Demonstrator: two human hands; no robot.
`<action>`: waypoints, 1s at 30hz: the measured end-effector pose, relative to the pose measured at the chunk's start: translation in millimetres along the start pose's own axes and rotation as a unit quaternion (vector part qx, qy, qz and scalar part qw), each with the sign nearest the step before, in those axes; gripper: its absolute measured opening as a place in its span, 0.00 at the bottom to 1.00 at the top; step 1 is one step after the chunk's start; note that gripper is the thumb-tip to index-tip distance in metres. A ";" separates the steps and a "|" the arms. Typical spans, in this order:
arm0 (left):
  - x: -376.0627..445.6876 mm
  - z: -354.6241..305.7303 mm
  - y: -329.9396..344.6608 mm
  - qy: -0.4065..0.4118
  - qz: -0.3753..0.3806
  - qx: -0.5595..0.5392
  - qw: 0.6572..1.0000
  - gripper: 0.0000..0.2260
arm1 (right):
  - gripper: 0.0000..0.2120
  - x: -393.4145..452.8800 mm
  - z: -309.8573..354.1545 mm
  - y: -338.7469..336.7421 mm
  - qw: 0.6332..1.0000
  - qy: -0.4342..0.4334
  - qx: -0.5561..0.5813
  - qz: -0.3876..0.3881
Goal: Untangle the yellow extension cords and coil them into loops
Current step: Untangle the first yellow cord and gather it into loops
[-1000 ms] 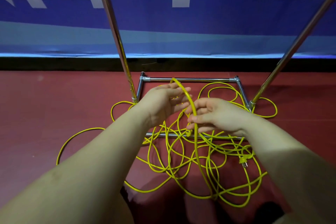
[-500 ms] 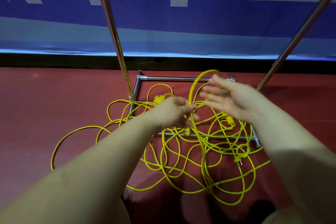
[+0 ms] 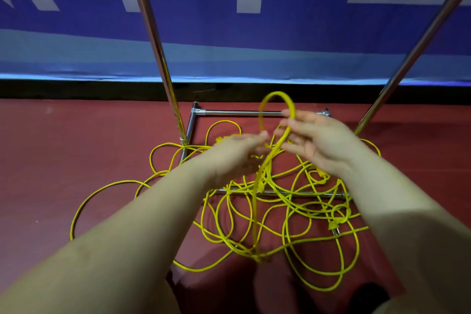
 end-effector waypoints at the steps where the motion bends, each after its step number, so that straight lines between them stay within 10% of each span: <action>1: -1.0 5.7 9.1 -0.014 0.035 0.053 0.998 0.10 | 0.08 1.5 6.9 -7.6 0.996 -0.016 0.077 -0.031; 6: -2.2 3.1 16.1 0.020 0.057 0.142 0.988 0.06 | 0.08 1.4 17.1 -32.8 0.973 -0.048 0.197 -0.112; 15: 0.4 -22.2 -18.9 0.036 -0.019 -0.232 0.972 0.09 | 0.11 -16.5 -48.0 21.3 0.960 0.159 -0.208 0.098; 21: -1.5 -31.4 -29.7 0.066 -0.006 -0.332 0.941 0.13 | 0.06 -20.9 -68.1 53.1 0.934 0.128 -0.278 0.183; 27: 0.0 -8.7 -20.4 0.013 -0.038 -0.014 0.999 0.11 | 0.06 -5.4 -15.2 23.1 0.997 0.046 -0.049 0.029; 30: -6.7 2.1 -3.1 0.006 0.015 0.238 0.971 0.14 | 0.08 0.0 -4.2 -6.8 0.988 0.037 0.127 -0.076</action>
Point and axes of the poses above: each hand's wrist, its own x-axis towards the middle knuckle, its own y-axis out of the palm, z = x × y, the point moved 8 cm from there along x, towards the middle knuckle, and after that the axes turned 3 degrees about z, right-handed, at the moved point
